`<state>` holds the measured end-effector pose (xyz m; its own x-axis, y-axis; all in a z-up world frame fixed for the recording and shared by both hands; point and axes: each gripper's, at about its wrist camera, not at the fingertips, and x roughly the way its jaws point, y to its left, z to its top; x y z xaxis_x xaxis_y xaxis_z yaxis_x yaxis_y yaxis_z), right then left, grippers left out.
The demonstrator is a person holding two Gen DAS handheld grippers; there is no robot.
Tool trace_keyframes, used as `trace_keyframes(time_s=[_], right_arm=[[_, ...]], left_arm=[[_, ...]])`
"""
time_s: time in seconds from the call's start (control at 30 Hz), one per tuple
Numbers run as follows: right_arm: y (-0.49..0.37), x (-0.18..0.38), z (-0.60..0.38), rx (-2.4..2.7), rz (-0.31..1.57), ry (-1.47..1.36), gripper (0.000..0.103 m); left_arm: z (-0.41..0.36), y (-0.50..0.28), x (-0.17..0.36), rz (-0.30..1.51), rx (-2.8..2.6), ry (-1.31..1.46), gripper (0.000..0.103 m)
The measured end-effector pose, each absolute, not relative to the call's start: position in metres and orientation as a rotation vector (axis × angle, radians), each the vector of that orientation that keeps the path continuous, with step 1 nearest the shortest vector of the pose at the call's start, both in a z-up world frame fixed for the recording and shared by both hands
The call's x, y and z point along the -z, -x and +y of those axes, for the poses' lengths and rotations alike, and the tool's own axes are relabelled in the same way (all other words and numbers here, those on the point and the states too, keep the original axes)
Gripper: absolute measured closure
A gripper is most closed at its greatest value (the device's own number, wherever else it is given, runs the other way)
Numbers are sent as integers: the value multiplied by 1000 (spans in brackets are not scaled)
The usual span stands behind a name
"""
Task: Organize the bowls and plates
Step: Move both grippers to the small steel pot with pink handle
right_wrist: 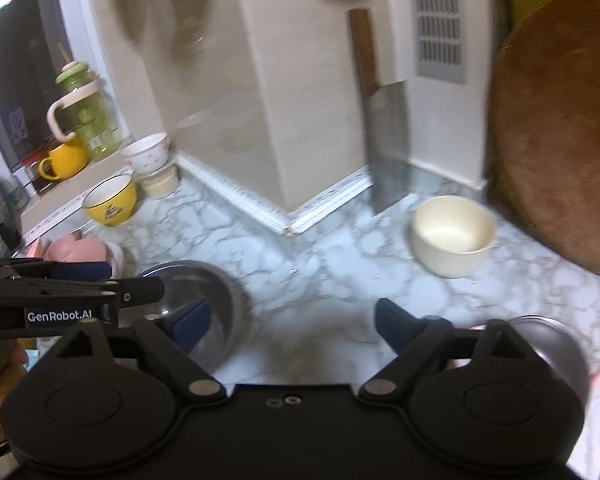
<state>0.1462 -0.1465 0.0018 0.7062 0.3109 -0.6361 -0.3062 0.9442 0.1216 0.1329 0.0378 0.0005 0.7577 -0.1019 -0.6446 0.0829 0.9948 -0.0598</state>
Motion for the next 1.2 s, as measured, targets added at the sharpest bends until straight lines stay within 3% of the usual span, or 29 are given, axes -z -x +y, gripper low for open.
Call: trace_keyframes(time_s=[0.2, 0.57, 1.2], right_arm=[[-134, -13, -183, -236, 682, -19, 1], [-113, -14, -247, -37, 714, -69, 0], [-114, 33, -331, 179, 830, -227, 3]], left_arm=[[-3, -137, -7, 681, 207, 1, 27], [-76, -157, 0, 697, 383, -97, 26], [-187, -228, 62, 869, 548, -264, 26]])
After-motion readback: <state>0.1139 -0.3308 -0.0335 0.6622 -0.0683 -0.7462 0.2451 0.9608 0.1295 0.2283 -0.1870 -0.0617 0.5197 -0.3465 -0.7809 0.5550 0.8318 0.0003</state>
